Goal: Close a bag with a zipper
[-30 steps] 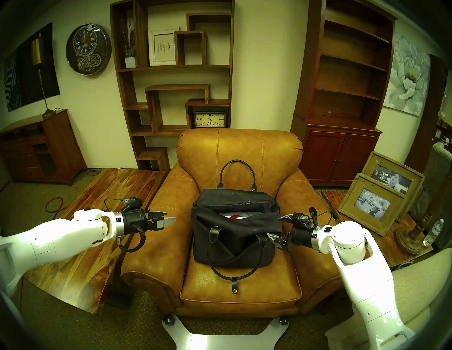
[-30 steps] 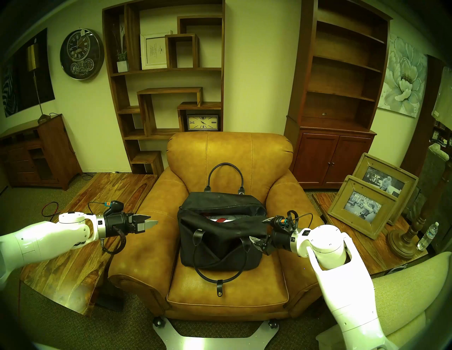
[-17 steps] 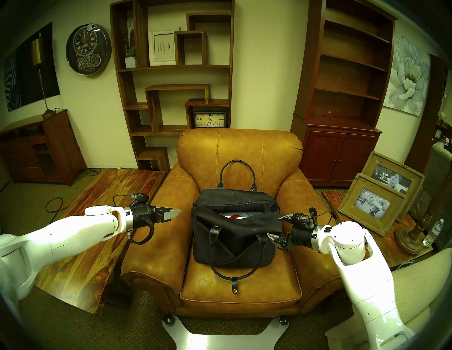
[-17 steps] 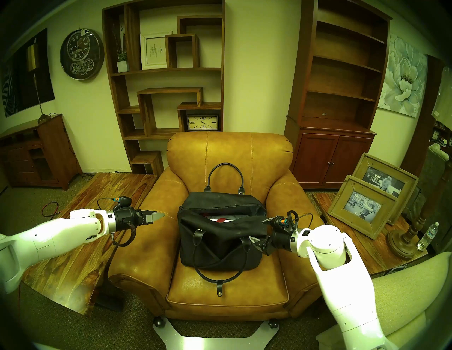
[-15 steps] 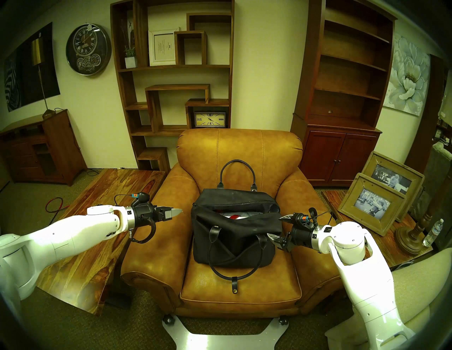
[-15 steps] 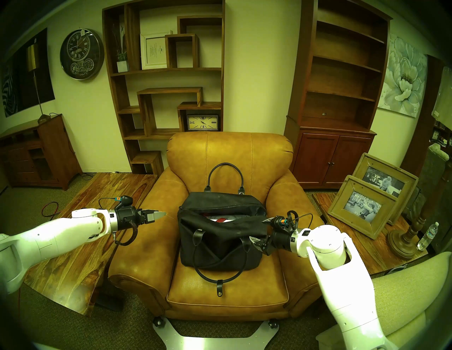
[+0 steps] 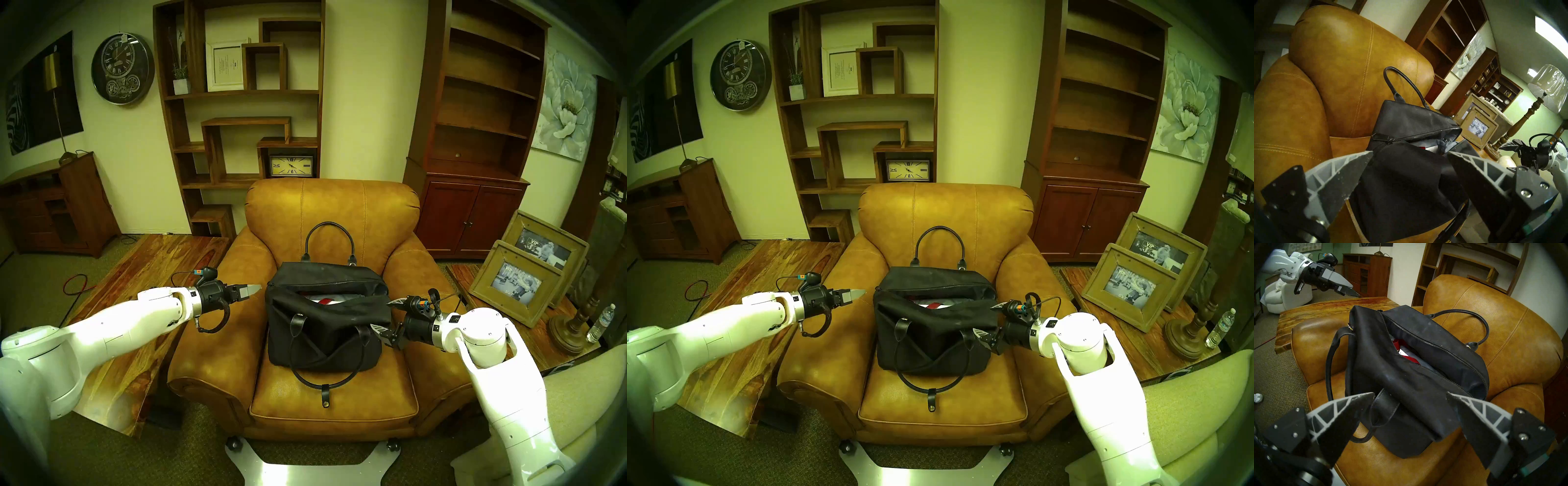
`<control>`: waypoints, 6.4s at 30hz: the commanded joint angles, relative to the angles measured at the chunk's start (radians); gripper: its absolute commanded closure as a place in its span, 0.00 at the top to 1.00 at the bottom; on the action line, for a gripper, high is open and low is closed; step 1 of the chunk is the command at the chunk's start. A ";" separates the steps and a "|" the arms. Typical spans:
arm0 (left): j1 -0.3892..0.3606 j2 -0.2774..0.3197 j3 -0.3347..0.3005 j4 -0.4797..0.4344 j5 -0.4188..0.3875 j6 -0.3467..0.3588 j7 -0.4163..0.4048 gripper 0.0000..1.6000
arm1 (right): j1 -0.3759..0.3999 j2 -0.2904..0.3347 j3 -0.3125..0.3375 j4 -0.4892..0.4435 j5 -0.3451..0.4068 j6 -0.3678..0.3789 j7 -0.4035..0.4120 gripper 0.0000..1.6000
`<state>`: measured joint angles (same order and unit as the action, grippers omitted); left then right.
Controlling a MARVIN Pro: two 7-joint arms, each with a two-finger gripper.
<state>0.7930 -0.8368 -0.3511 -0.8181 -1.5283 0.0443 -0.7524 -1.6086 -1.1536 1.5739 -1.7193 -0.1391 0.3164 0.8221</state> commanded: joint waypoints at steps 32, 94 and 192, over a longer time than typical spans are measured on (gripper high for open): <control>-0.105 -0.384 -0.004 0.530 0.051 -0.090 -0.258 1.00 | 0.008 0.002 0.001 -0.015 0.000 -0.003 0.004 1.00; -0.136 -0.547 -0.056 0.714 0.034 -0.102 -0.005 1.00 | 0.008 0.000 0.002 -0.015 -0.001 -0.003 0.005 1.00; -0.077 -0.497 -0.082 0.693 0.048 -0.263 -0.093 0.39 | 0.007 0.000 0.003 -0.017 -0.003 -0.001 0.008 1.00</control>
<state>0.7411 -1.3301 -0.4386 -0.1374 -1.4875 -0.2259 -0.8730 -1.6094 -1.1565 1.5767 -1.7186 -0.1427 0.3164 0.8275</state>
